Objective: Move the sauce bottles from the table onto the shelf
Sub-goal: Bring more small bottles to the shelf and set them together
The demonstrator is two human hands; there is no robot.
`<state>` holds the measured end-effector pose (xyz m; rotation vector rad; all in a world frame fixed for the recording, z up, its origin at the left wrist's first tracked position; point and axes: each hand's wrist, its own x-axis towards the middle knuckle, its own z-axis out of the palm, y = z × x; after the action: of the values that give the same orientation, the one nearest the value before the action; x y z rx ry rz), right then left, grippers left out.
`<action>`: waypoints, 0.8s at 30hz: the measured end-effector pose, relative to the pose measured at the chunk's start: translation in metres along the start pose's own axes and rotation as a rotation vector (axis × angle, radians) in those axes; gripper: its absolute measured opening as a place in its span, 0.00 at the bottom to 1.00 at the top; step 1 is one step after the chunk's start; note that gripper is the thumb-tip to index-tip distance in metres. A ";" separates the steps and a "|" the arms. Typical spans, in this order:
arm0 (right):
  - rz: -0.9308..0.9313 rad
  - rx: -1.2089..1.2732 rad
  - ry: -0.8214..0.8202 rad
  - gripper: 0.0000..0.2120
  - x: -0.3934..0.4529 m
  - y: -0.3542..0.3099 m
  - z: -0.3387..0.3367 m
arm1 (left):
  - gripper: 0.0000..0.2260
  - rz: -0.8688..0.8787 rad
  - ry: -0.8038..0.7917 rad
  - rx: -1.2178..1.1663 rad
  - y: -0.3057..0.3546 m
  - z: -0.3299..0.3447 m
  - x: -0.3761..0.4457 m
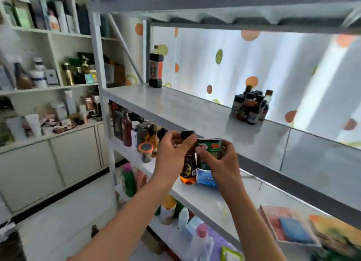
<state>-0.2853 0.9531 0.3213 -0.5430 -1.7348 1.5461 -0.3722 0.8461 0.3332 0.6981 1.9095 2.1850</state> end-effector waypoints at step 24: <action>0.106 -0.129 0.410 0.27 0.238 0.016 -0.077 | 0.10 0.186 -0.445 0.003 -0.031 0.165 0.280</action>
<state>-0.3820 1.1806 0.3638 -0.9583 -1.5115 1.2861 -0.5518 1.1144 0.3833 1.2825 1.6726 1.9076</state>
